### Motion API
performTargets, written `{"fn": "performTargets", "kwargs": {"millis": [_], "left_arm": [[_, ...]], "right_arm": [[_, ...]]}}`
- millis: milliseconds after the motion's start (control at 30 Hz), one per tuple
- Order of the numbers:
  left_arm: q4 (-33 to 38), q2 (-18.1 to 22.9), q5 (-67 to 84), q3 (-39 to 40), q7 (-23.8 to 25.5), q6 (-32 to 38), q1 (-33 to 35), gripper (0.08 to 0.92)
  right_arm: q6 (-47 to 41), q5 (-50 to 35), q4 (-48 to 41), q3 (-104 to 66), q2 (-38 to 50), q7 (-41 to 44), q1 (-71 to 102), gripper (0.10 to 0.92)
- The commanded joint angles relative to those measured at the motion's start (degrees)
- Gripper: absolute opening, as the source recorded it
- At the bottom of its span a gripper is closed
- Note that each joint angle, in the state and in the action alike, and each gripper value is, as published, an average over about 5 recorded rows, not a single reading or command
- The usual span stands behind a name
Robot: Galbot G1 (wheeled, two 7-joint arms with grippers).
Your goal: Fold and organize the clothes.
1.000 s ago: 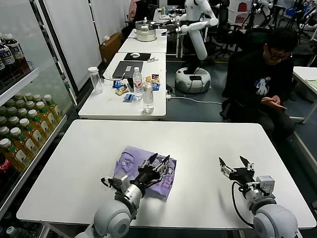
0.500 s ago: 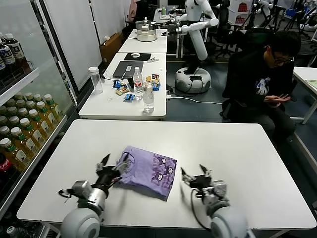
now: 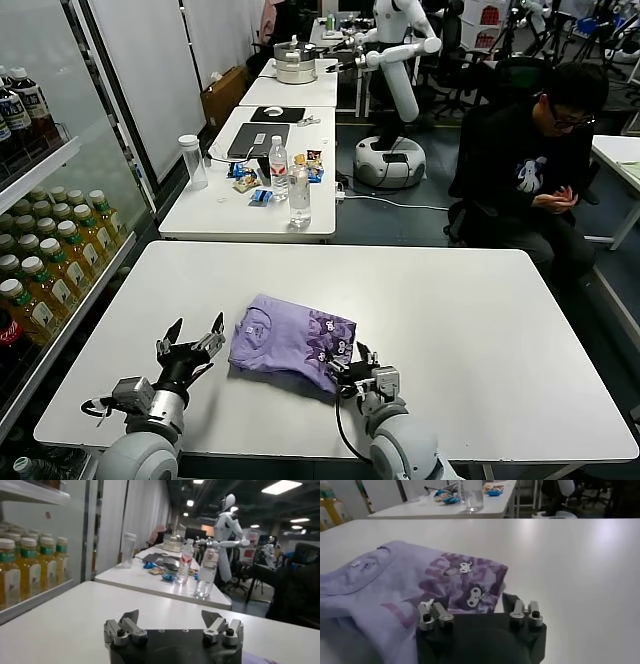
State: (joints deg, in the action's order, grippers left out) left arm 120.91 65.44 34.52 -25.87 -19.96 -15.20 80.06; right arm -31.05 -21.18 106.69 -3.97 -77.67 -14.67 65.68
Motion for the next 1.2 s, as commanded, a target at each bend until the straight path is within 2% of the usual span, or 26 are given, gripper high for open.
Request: {"fn": "performTargets", "kwargs": {"millis": [33,300,567,700,800,1000,1200], "left_arm": [[0.41,-0.12,-0.77,-2.36,-0.39,0.45,1.78,0.823],[0.76,-0.19,-0.77,-1.95,-0.25,0.44,2.22,0.823],[0.45,0.03,-1.04,-0.93,-0.02,0.35,1.78,0.823],[0.5,0.12,-1.28,-0.54,0.13,0.32,1.77,0.823],[0.67,0.29,-1.53,-0.33,0.24,0.32,1.77,0.823],[1.17,1.0,-2.79,0.33,0.65,0.47,2.04,0.823],[2.0,1.39,-4.04,0.5,1.43,1.17,2.96,0.823]], "right_arm": [[-0.97,-0.41,-2.62,2.01,-0.06,-0.5,-2.21,0.664],[-1.75,-2.44,-3.08,-3.21,7.42,1.51,-7.59,0.431],[-2.05,-3.49,-7.28,-6.96,14.07,5.08,-14.83,0.2],[-0.76,-1.22,-8.13,-8.66,16.23,8.68,-15.13,0.127],[3.21,1.43,-7.96,-9.53,17.29,10.69,-14.21,0.156],[10.32,1.99,-4.0,-12.37,18.11,9.31,-8.51,0.318],[14.0,2.42,5.58,-17.96,17.23,8.43,1.59,0.482]]}}
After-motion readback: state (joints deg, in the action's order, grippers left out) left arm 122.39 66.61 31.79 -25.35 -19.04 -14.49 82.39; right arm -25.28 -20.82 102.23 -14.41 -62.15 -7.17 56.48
